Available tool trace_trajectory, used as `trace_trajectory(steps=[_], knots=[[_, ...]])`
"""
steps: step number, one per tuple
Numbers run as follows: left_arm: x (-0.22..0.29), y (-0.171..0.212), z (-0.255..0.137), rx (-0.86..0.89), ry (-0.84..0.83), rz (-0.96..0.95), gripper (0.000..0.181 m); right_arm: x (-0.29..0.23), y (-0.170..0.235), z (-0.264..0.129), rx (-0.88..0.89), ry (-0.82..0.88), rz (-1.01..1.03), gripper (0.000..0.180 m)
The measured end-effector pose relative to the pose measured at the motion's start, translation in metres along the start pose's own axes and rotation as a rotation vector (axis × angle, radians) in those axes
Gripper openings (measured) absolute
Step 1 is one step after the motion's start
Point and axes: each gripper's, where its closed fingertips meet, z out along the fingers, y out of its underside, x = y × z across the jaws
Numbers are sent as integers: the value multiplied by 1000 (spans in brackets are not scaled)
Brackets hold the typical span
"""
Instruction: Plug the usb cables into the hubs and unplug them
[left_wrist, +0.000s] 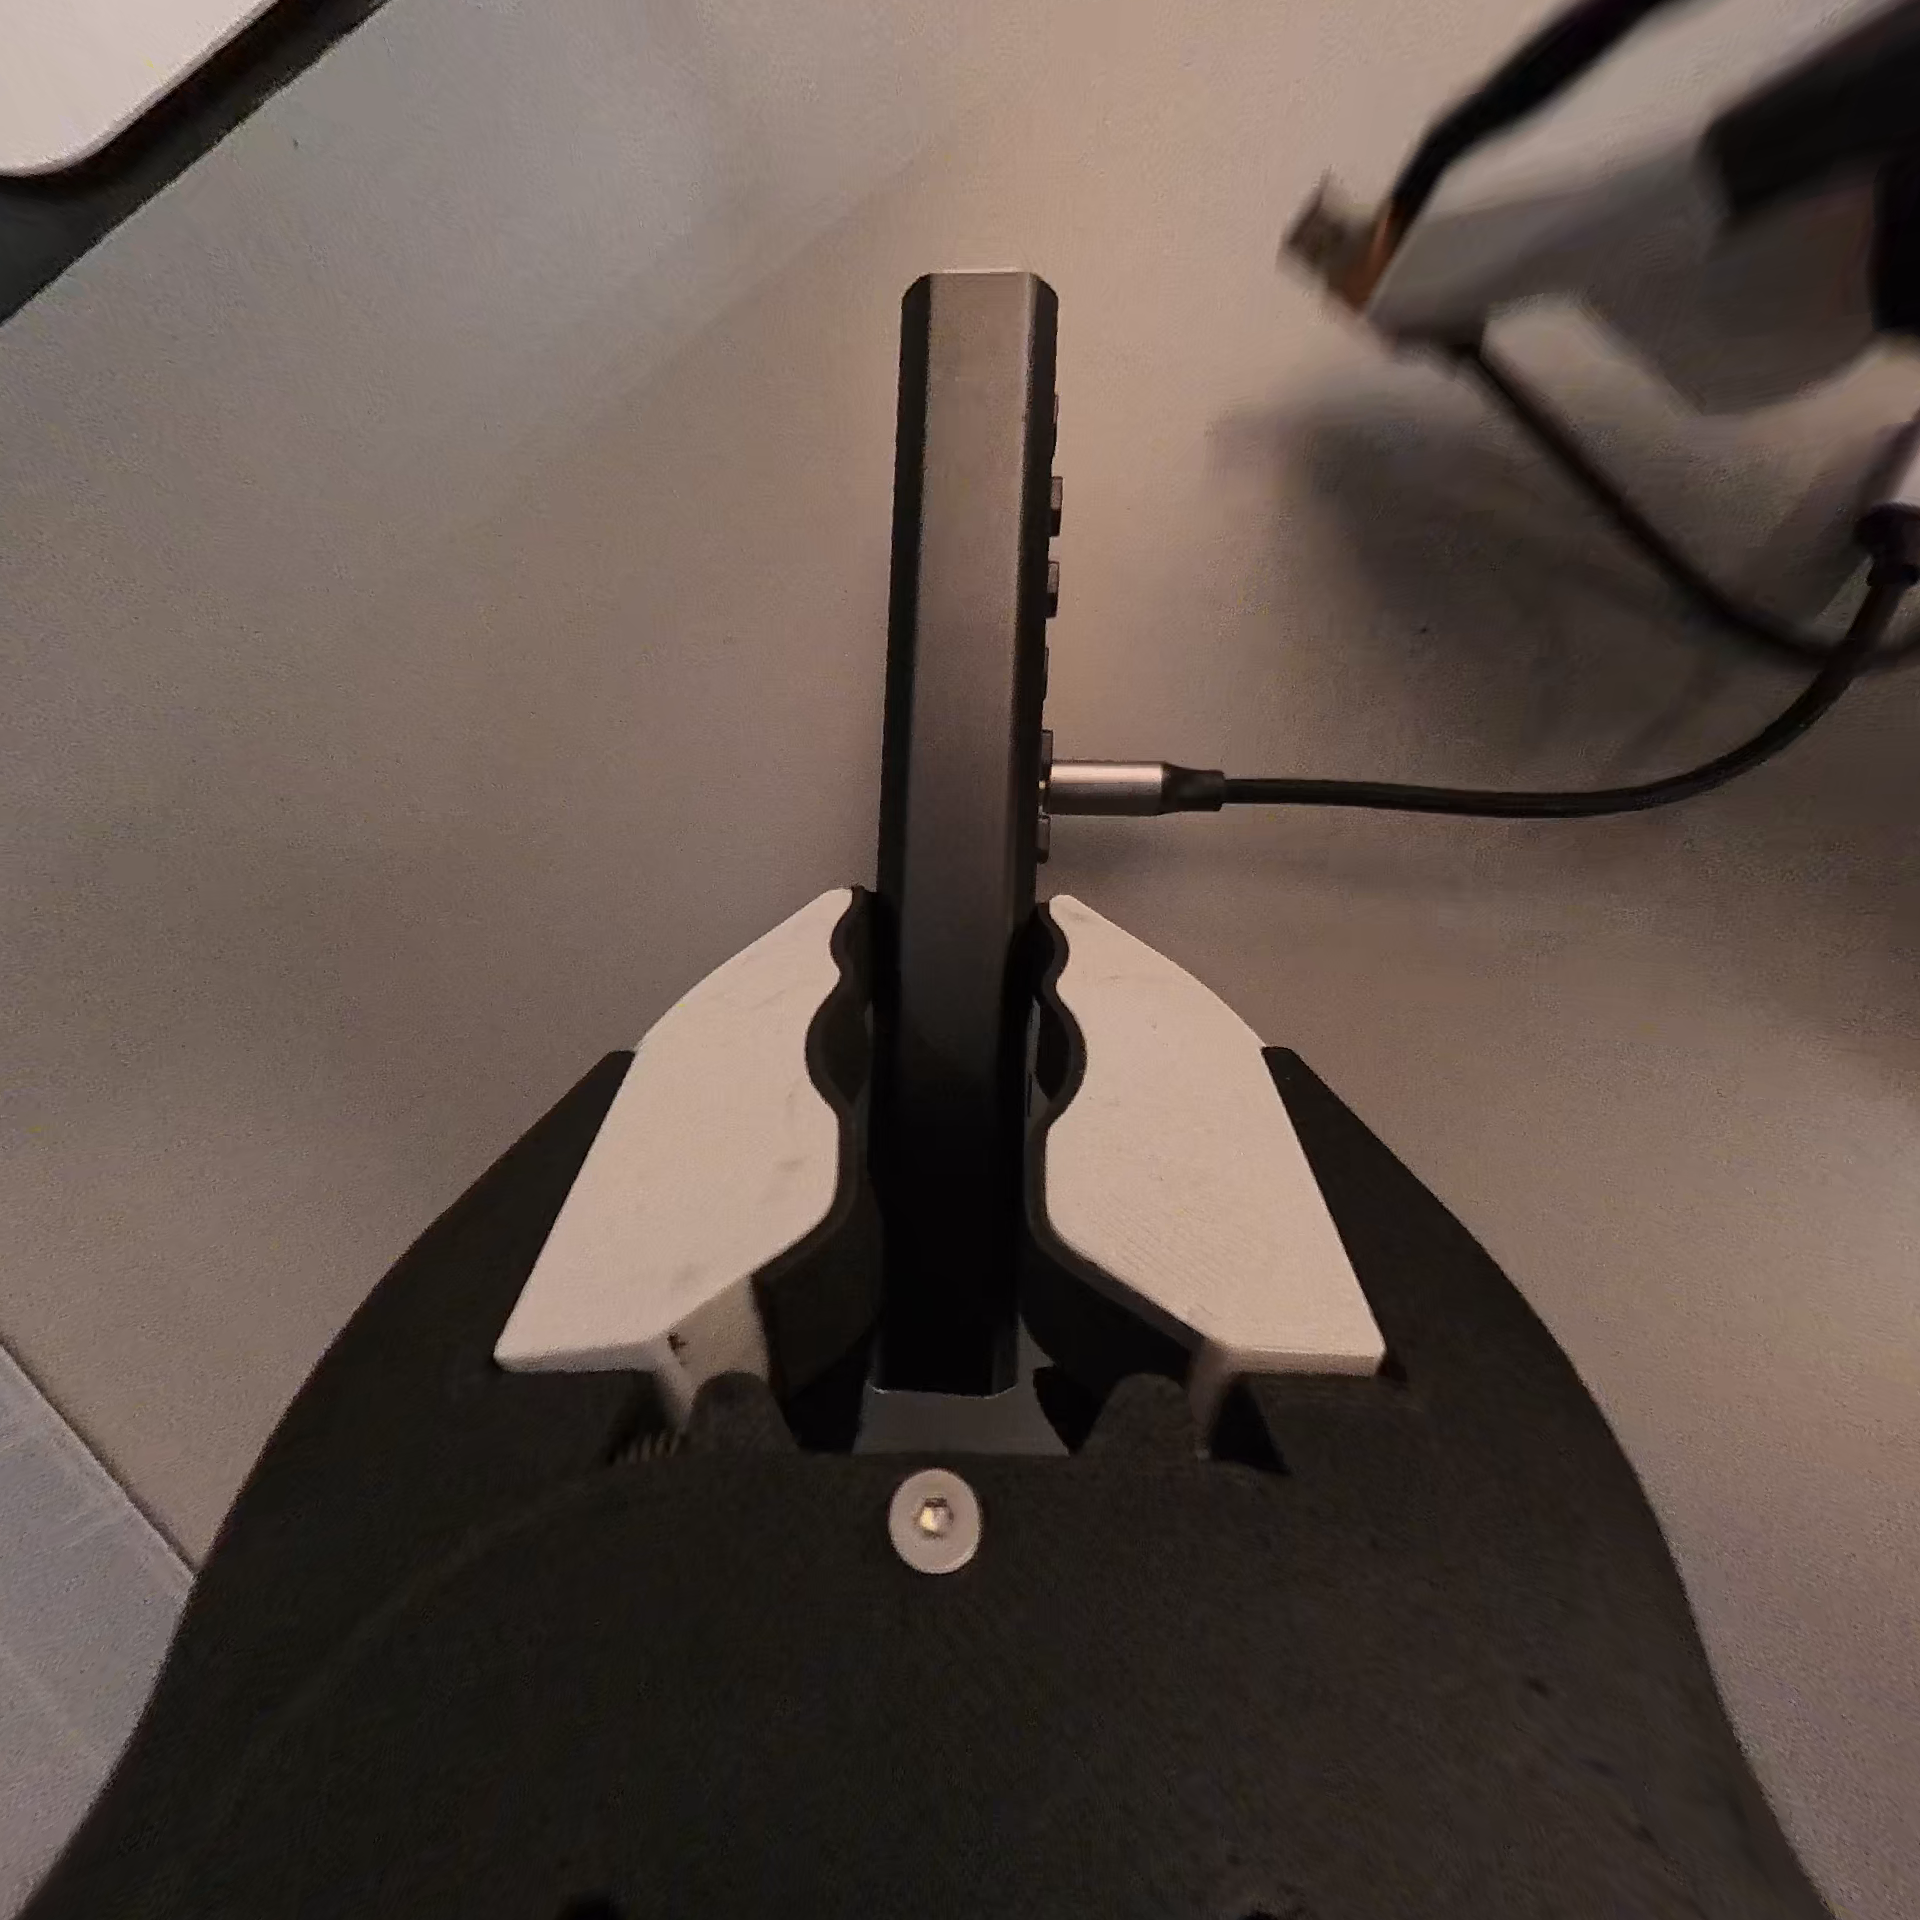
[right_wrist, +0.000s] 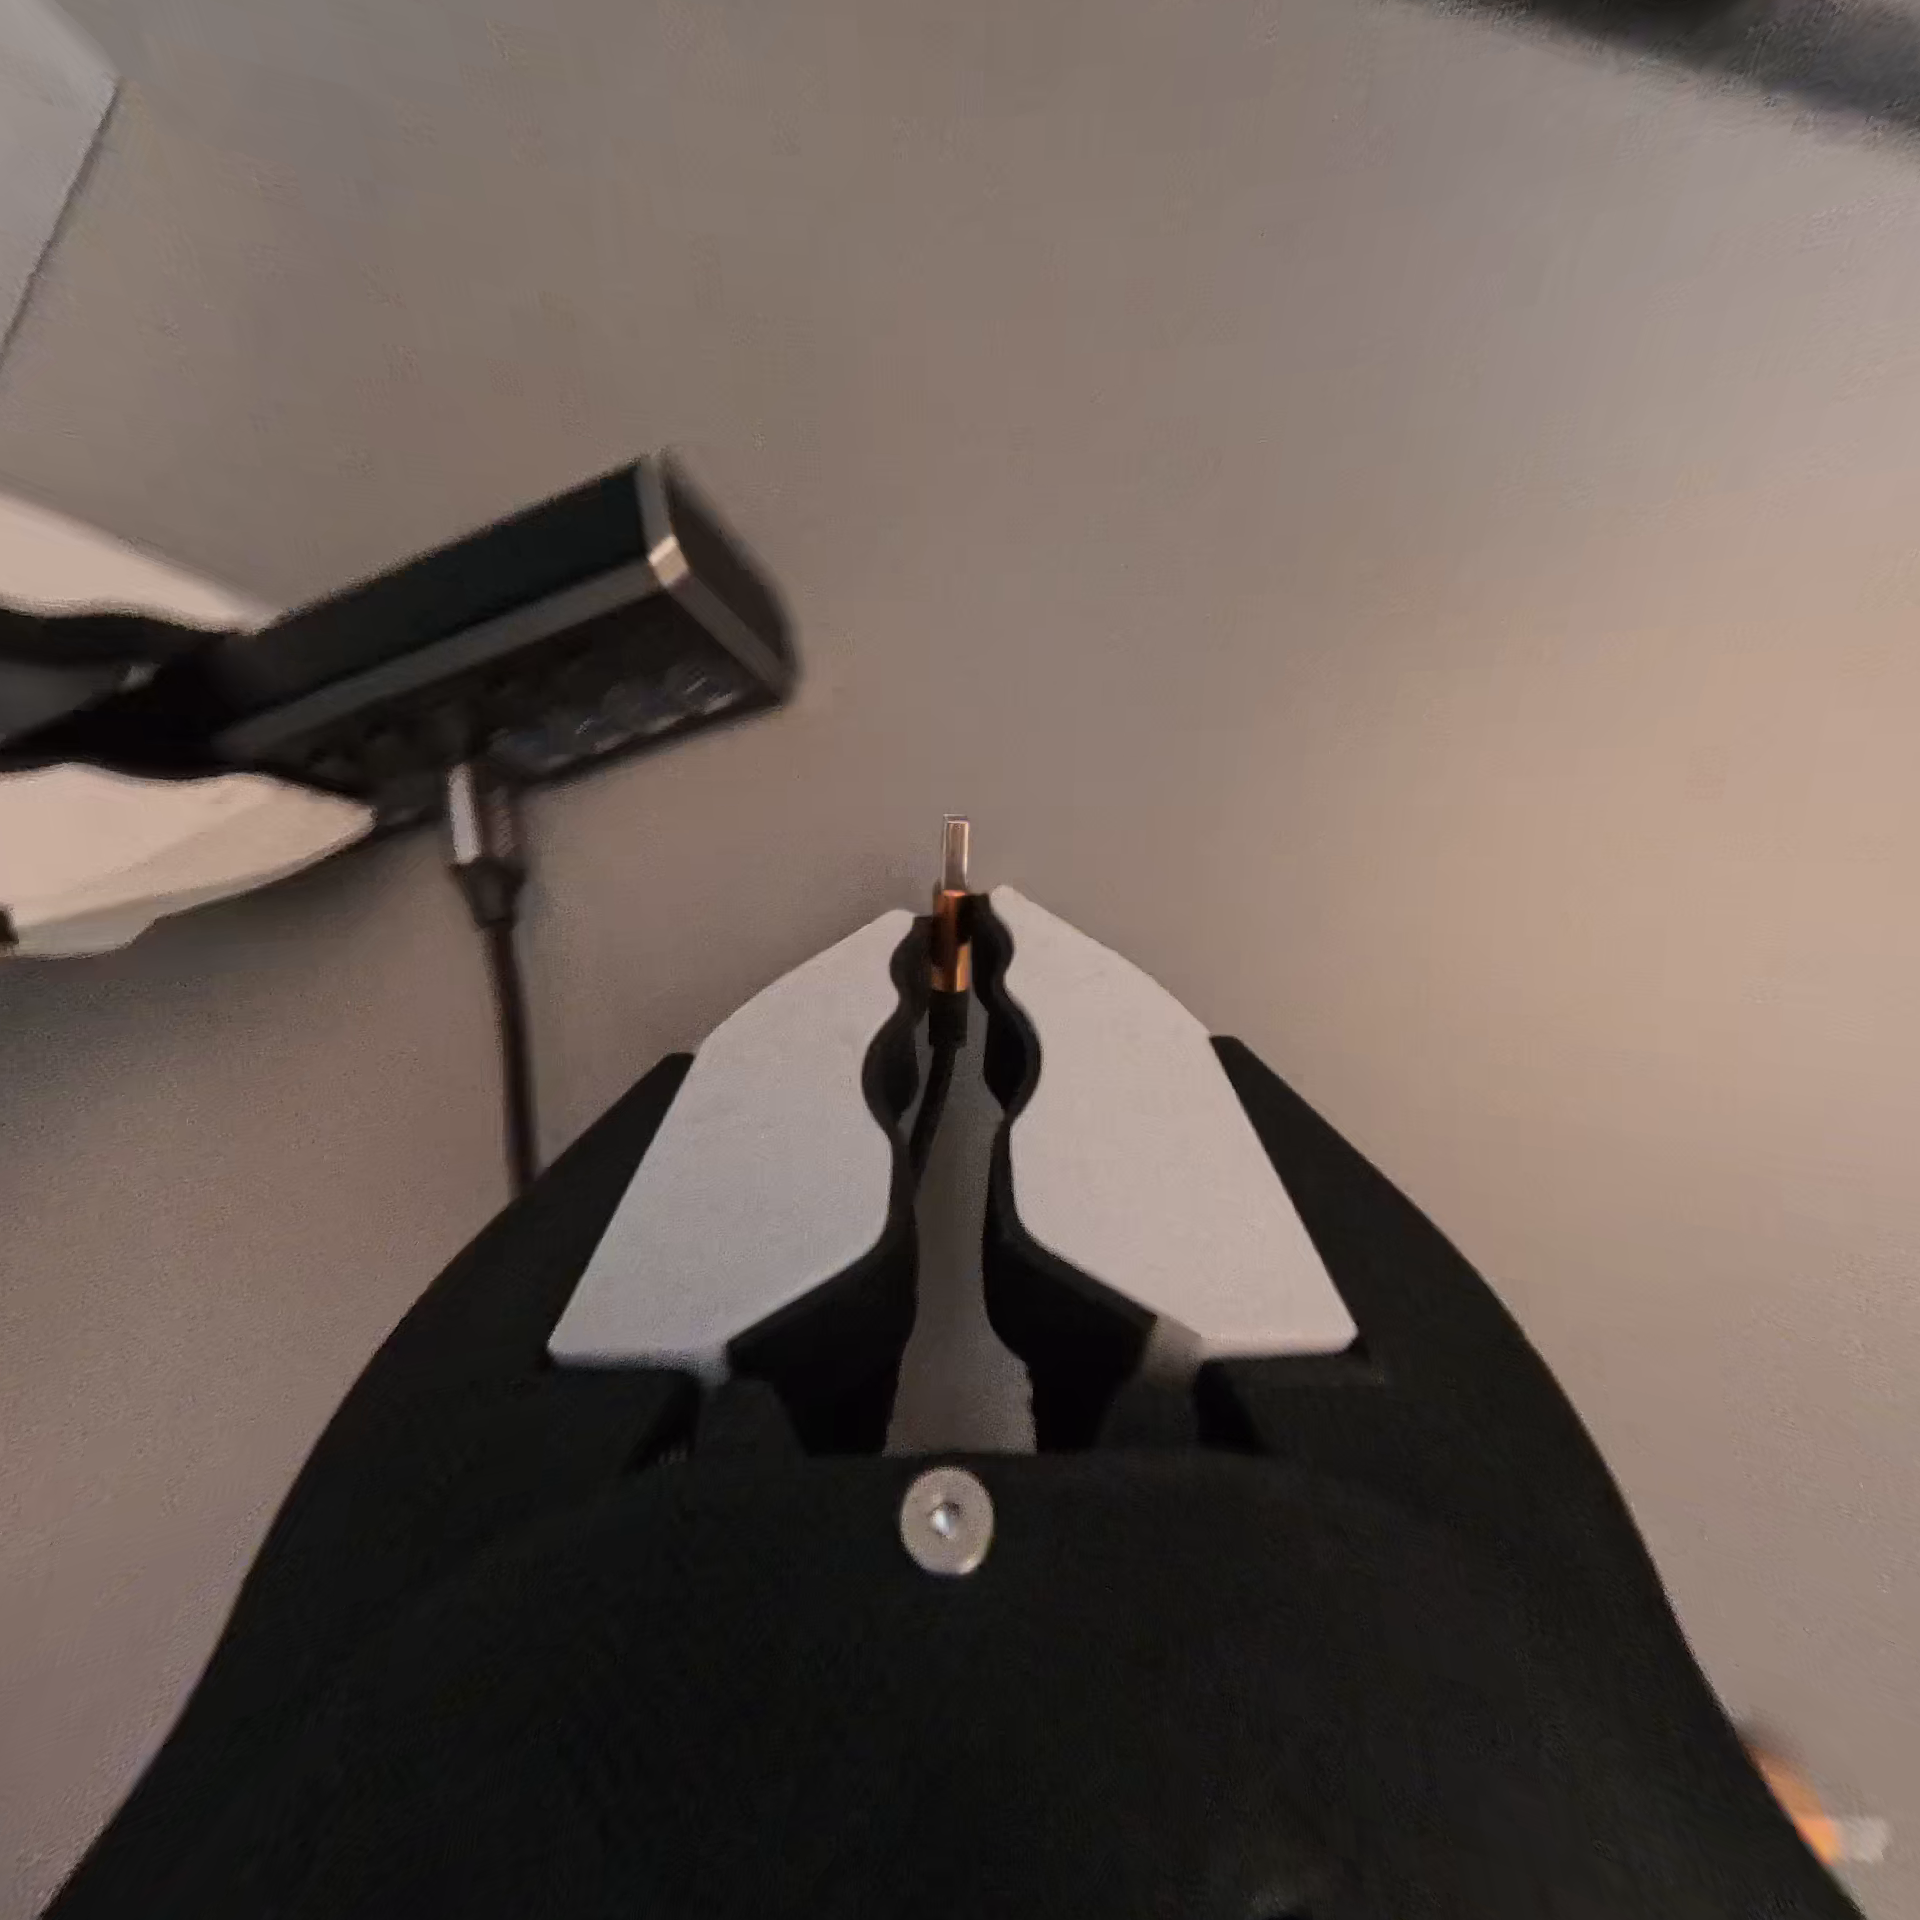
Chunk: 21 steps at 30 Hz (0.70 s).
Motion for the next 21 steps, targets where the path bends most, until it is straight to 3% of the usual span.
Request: trace_trajectory(steps=[4, 12, 14, 16, 21], knots=[[4, 0, 1, 37, 0, -5, 28, 49, -46, -57, 353, 88, 23, 7], [5, 1, 4, 110, 64, -57, 41, 8, -94, -175, 830, -235, -165, 7], [7, -8, -6, 181, 65, -44, 44, -3, -94, -195, 877, -291, -250, 7], [7, -22, -24, 265, 55, -32, 48, -38, -77, -212, 877, -500, -453, 7], [33, -73, -96, 523, 146, 30, 46, -85, -35, -241, 834, -766, -757, 7]])
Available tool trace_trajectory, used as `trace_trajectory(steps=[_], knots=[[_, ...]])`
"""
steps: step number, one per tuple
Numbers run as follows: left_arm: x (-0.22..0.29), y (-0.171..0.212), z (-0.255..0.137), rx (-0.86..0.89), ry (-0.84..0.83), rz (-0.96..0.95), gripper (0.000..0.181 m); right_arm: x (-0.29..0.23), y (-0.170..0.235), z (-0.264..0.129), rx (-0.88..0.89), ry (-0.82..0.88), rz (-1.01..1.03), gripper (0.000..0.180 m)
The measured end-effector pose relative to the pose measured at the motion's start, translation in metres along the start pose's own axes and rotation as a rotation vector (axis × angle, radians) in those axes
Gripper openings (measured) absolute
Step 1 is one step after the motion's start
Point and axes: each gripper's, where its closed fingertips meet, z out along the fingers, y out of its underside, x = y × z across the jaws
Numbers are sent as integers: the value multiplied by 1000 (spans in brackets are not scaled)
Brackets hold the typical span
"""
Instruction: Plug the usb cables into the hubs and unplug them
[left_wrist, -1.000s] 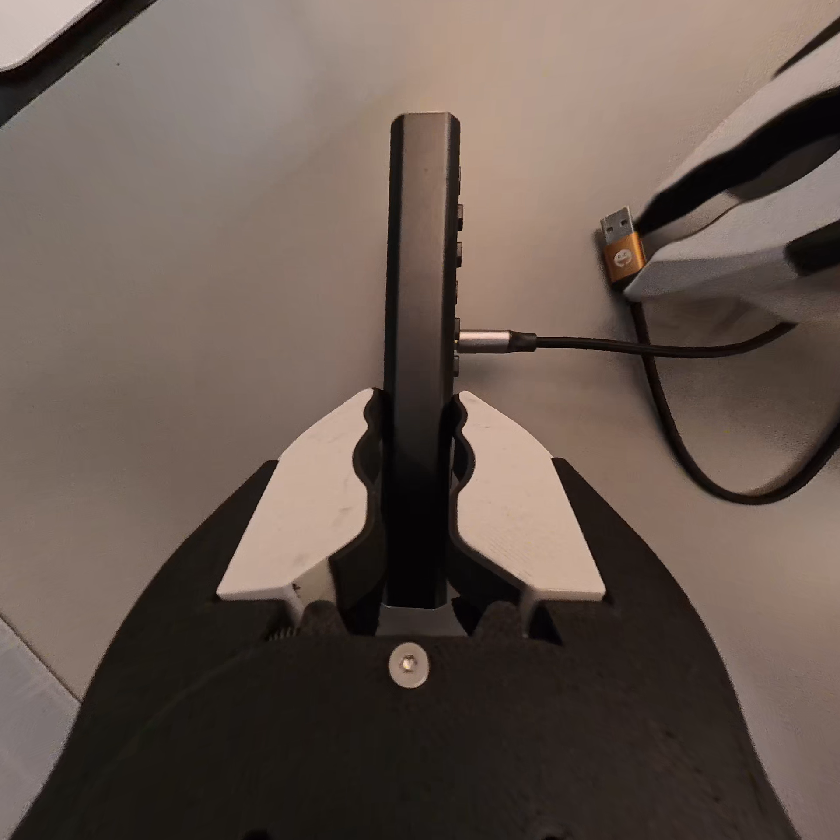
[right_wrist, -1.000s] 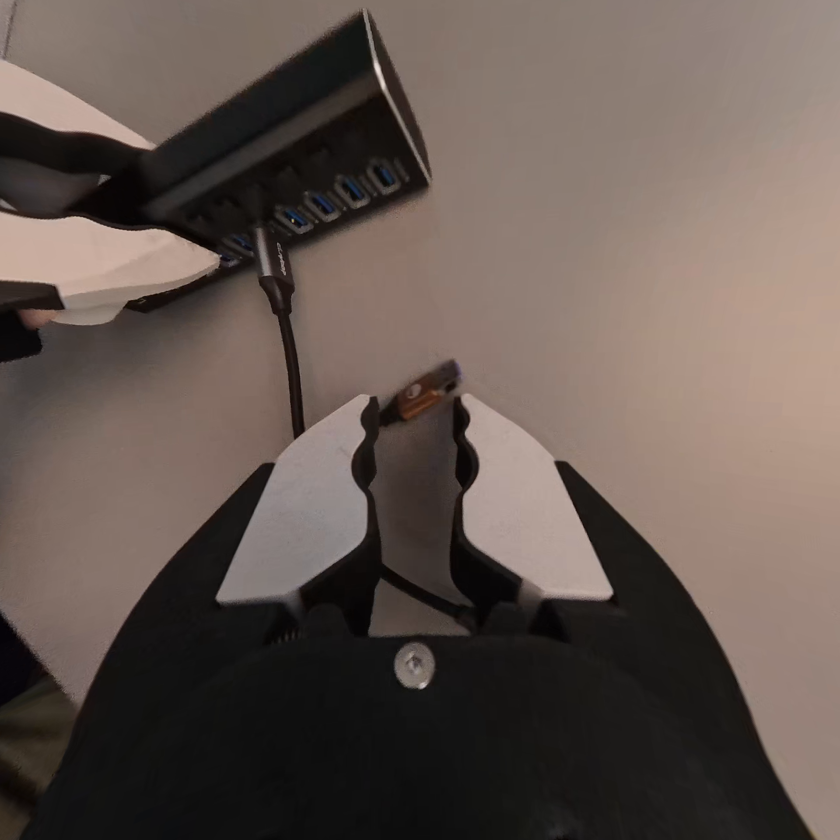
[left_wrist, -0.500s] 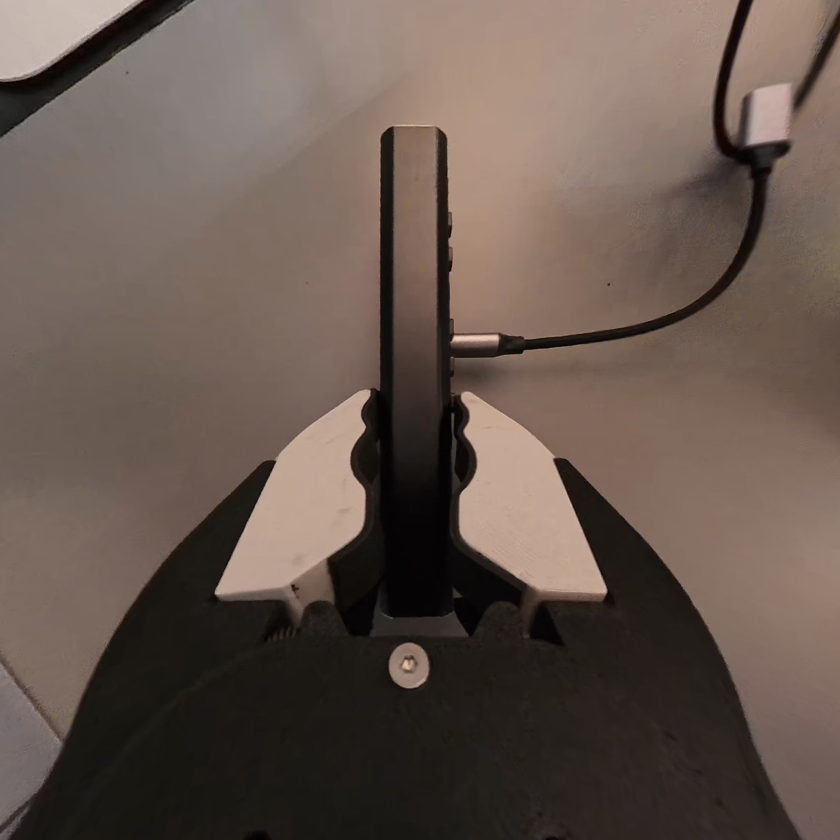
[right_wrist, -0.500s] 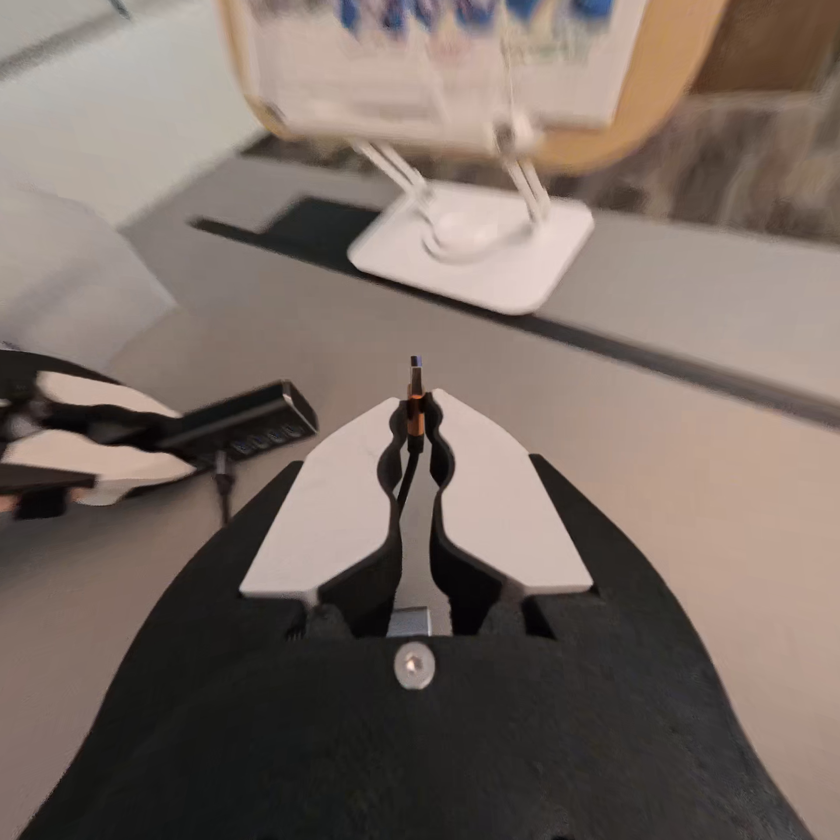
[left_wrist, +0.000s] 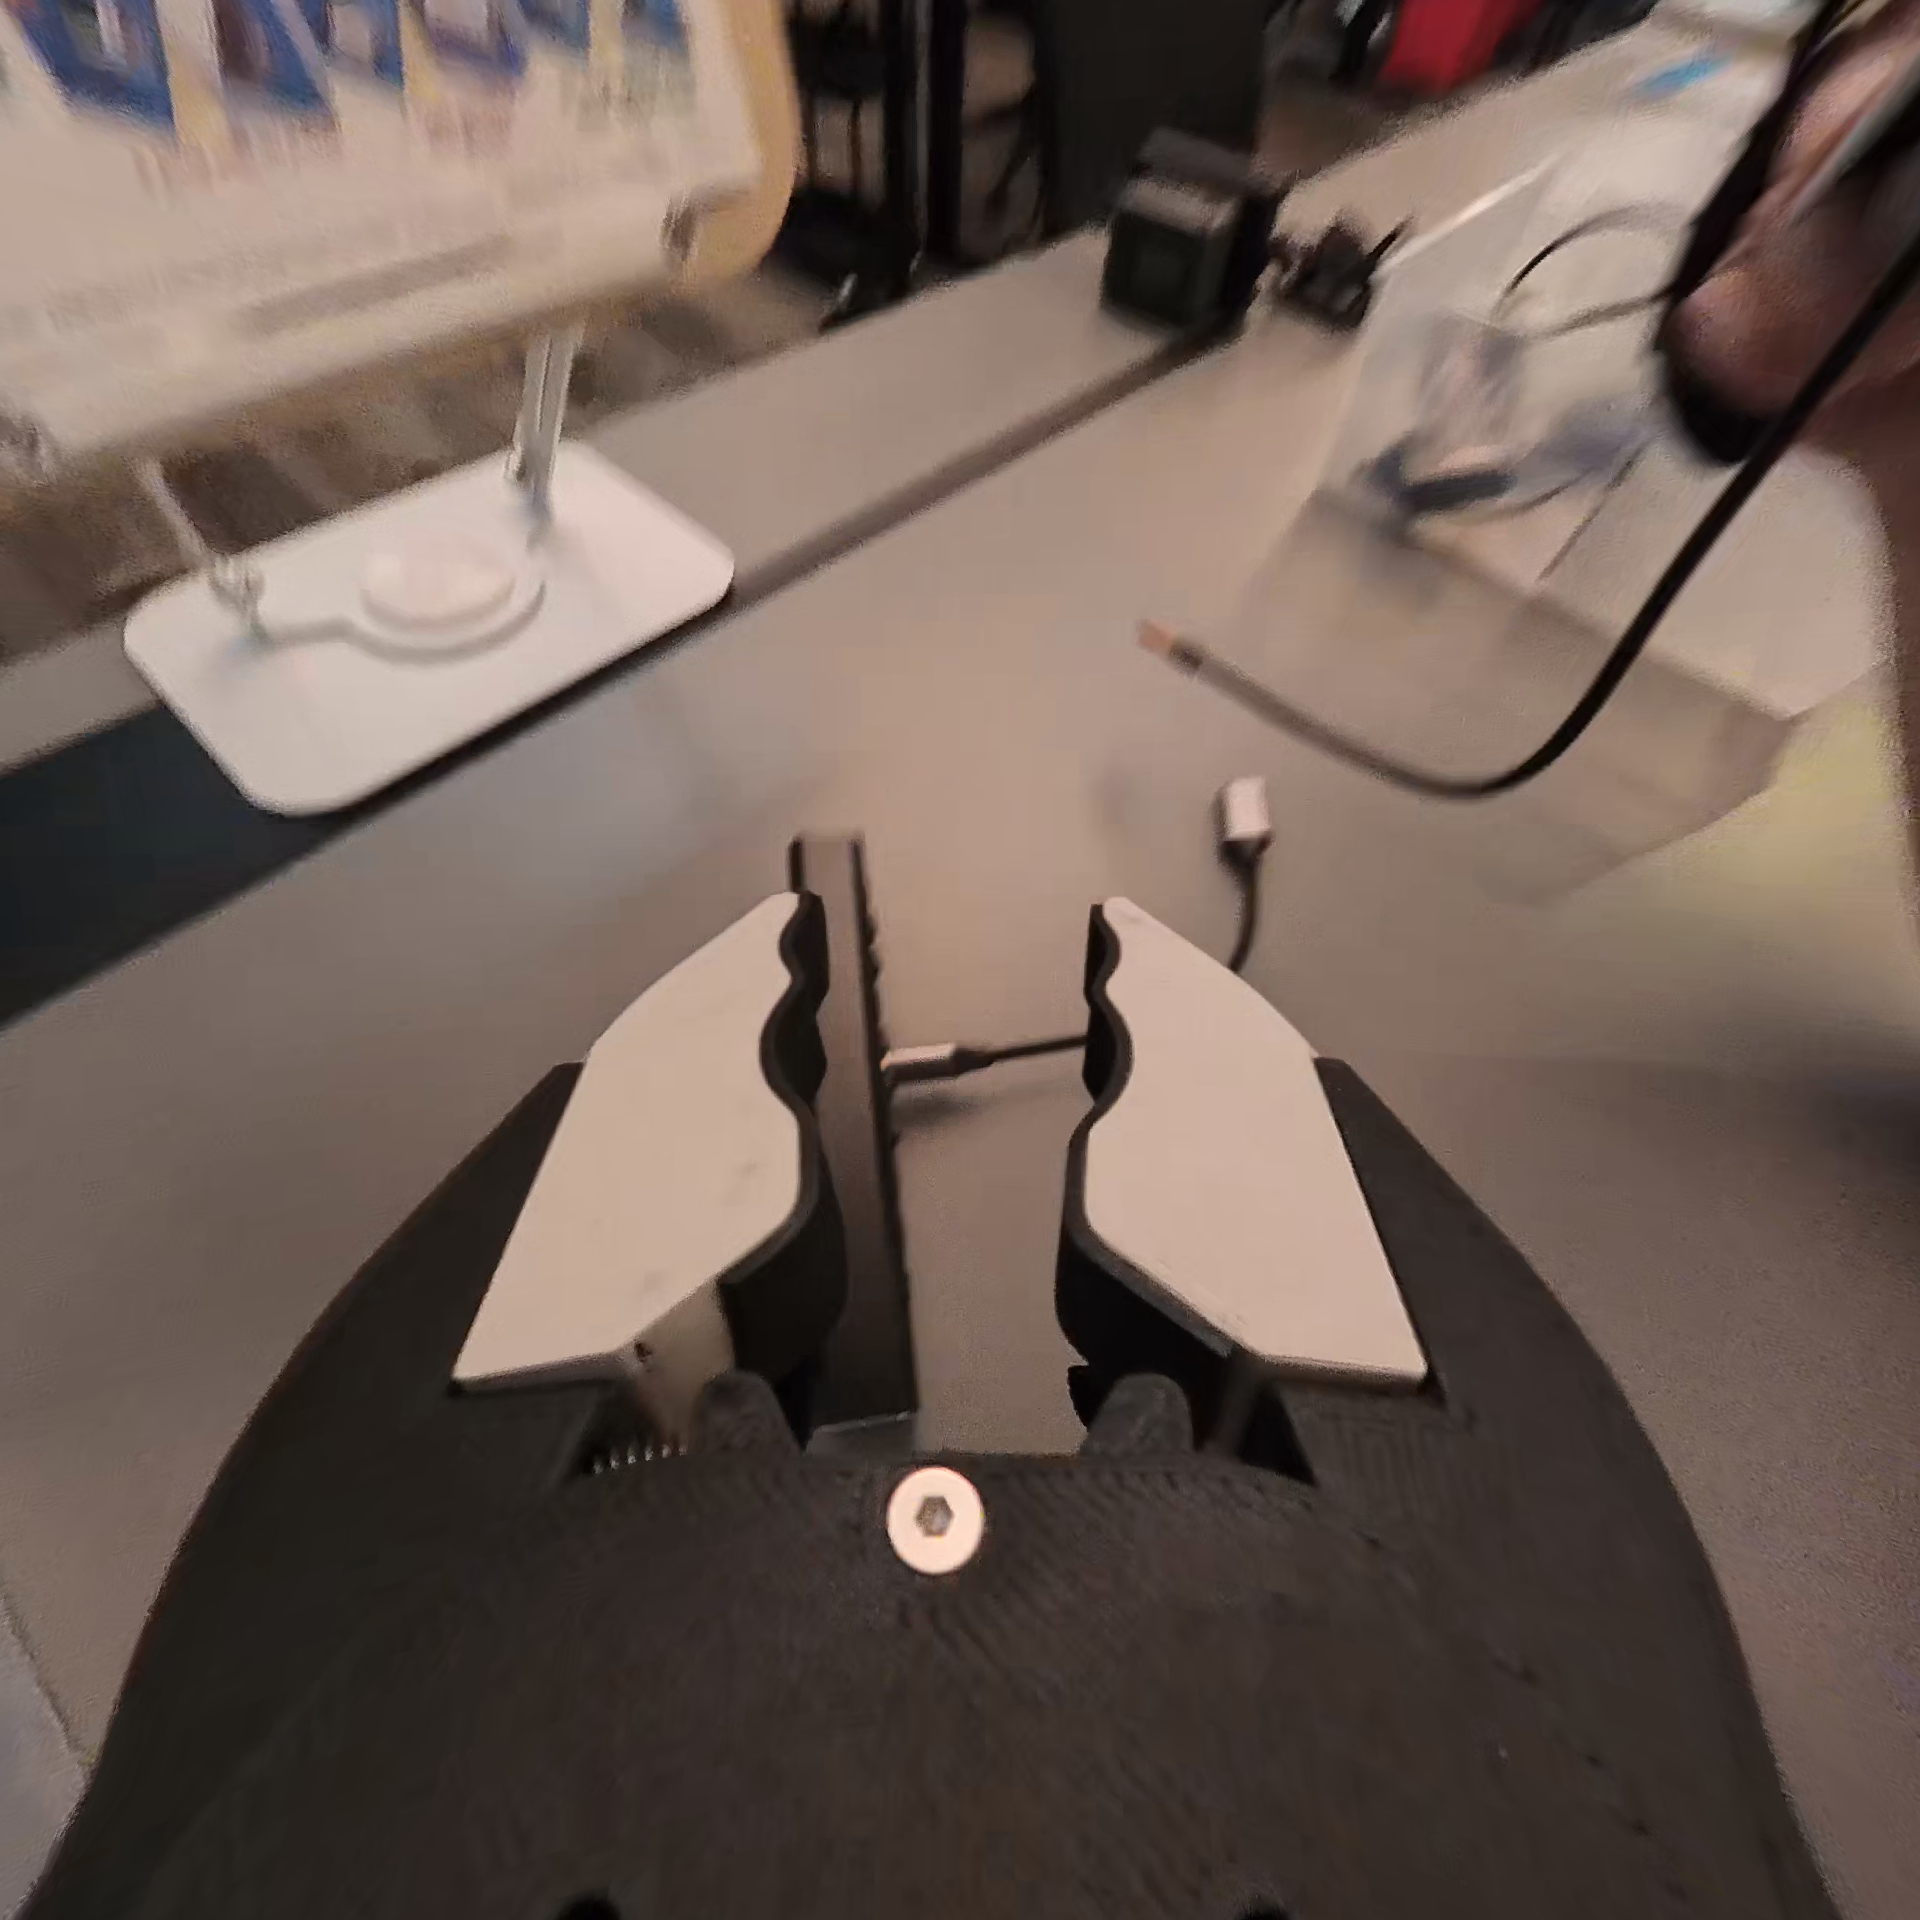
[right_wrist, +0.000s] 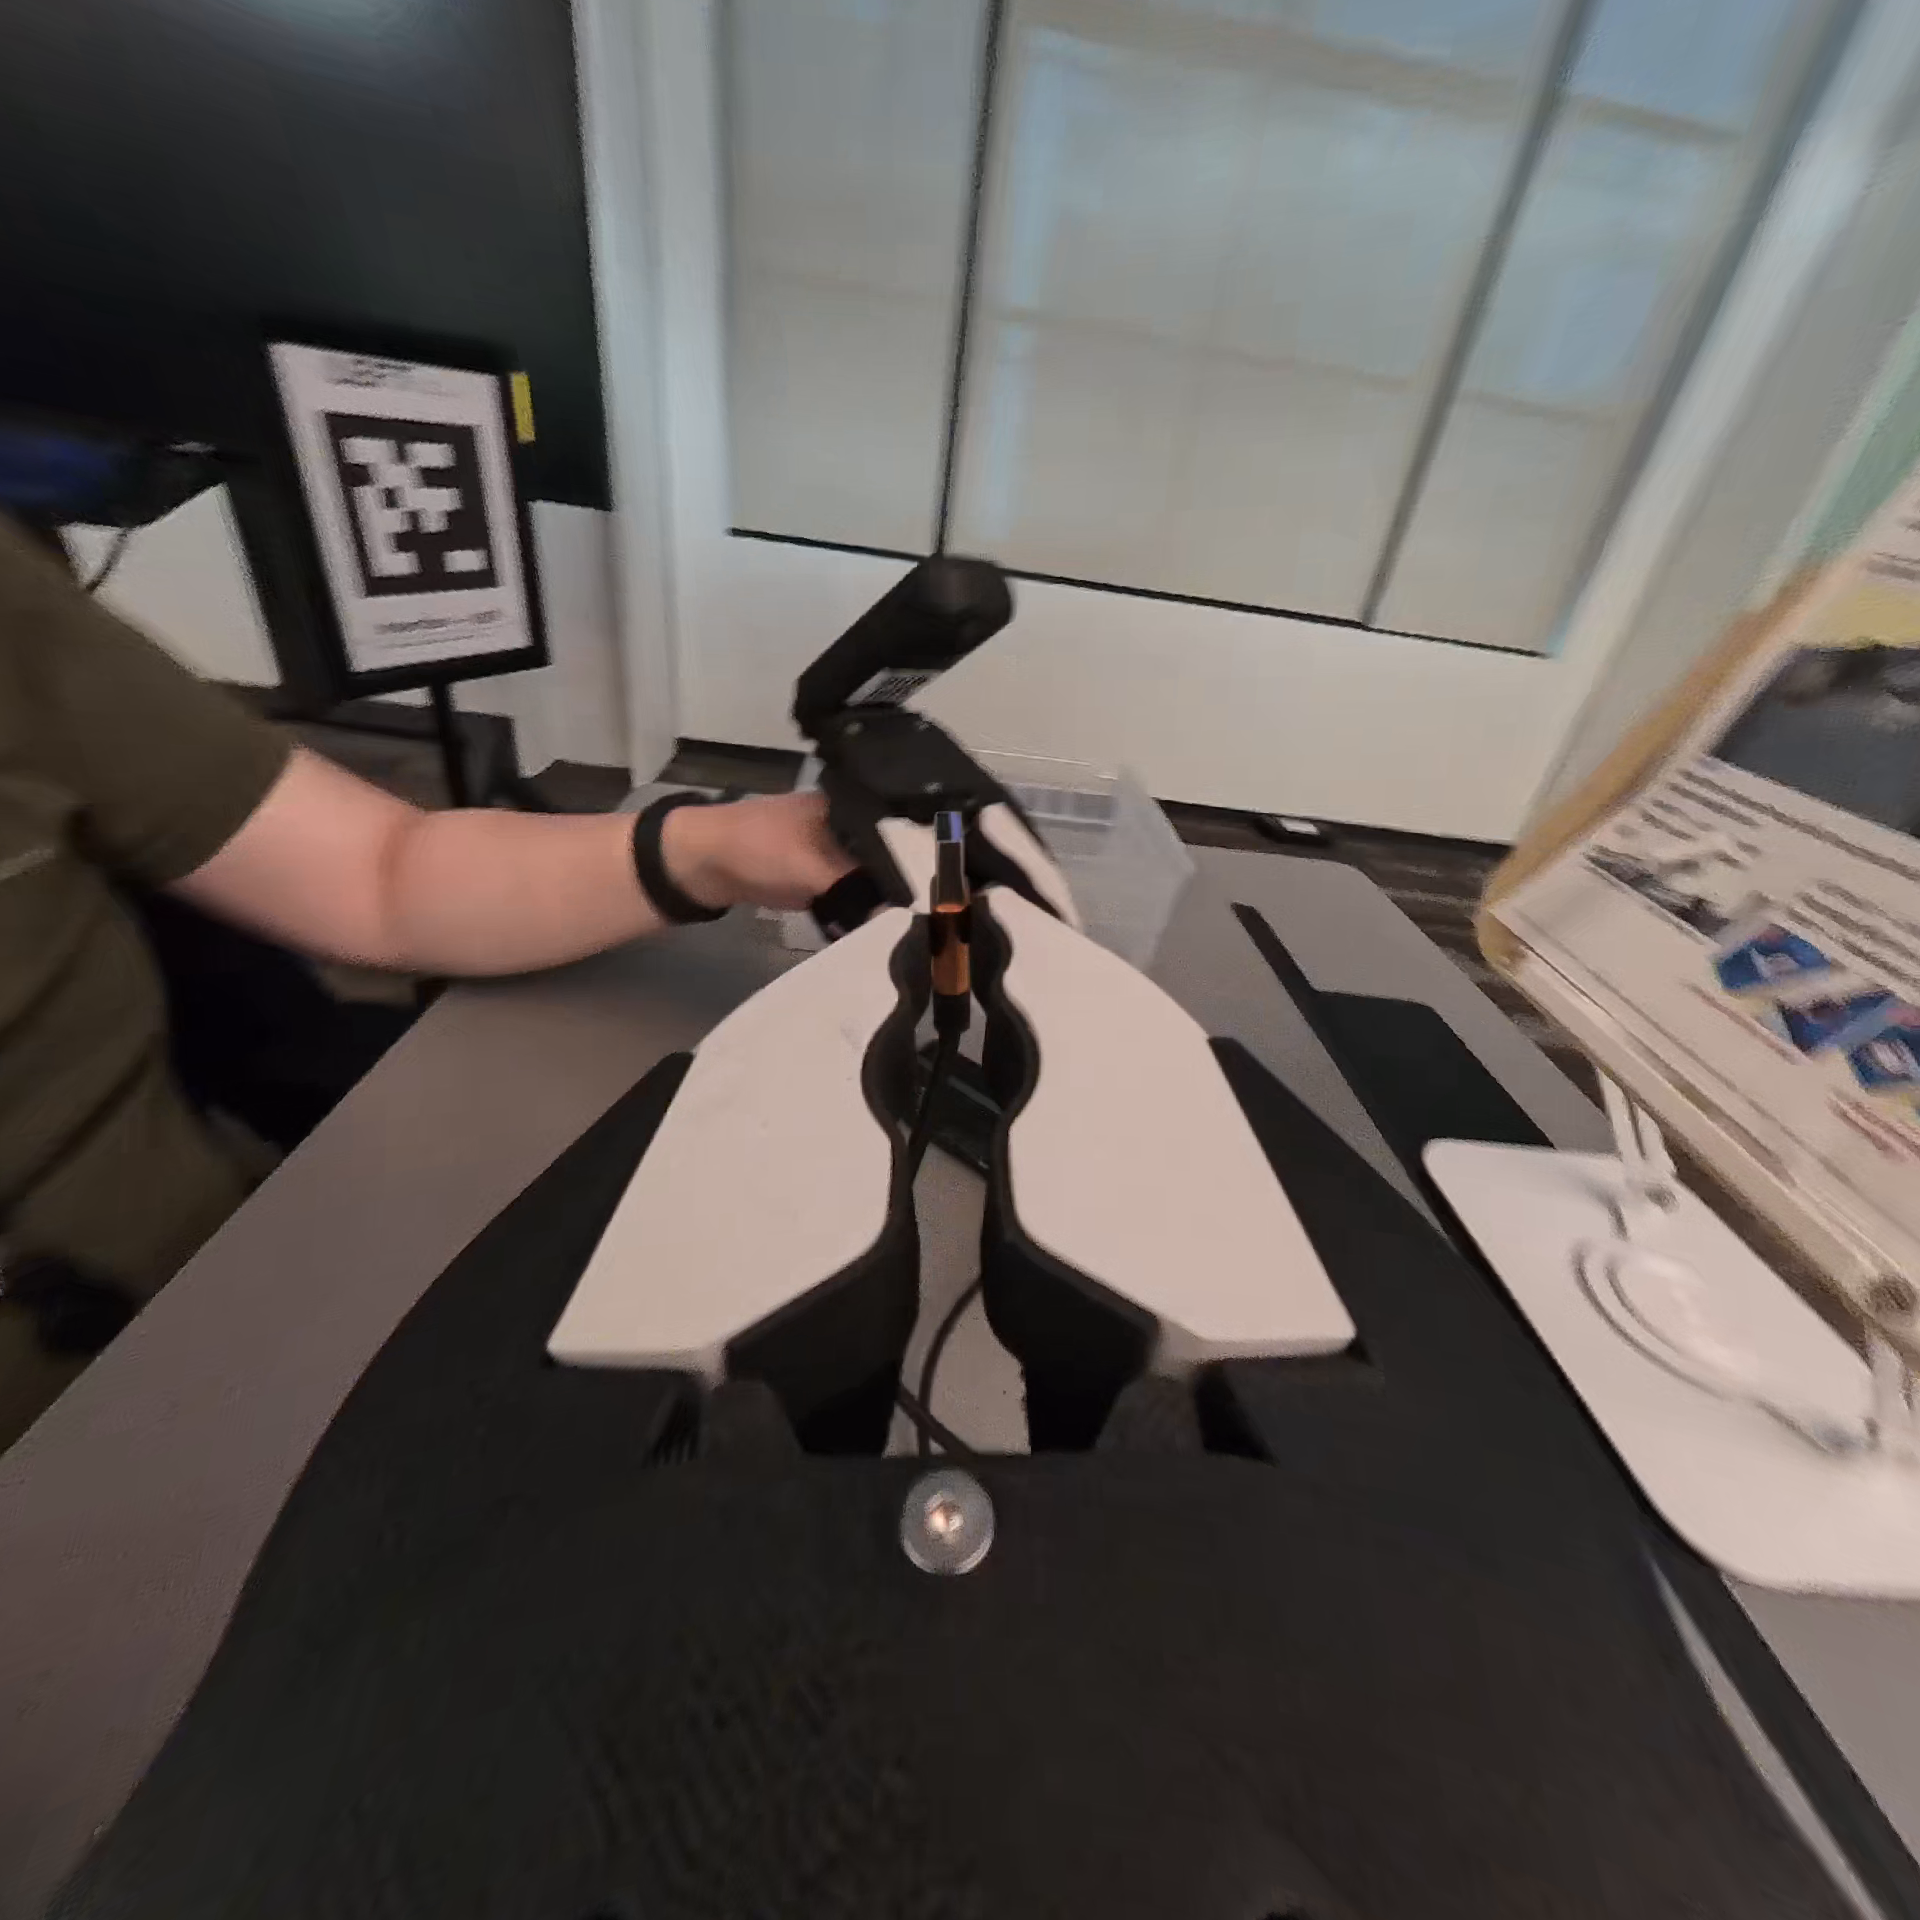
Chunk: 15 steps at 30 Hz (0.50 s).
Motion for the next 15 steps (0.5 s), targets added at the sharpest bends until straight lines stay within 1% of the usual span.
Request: trace_trajectory(steps=[2, 5, 6, 8, 11, 15], knots=[[21, -33, -14, 88, 71, 29, 44, -17, -7, 4, 3, -61, -66, 7], [47, -82, -42, 274, 133, 101, 32, -34, -12, 11, -38, -99, -119, 7], [57, -96, -52, 327, 164, 119, 29, -38, -12, 13, -61, -101, -124, 7], [74, -116, -68, 381, 242, 134, 29, -44, -10, 17, -113, -107, -125, 7], [91, -128, -85, 407, 332, 146, 30, -43, -5, 23, -183, -57, -150, 7], [94, -116, -87, 338, 308, 168, 30, -45, 4, 33, -262, -34, -133, 7]])
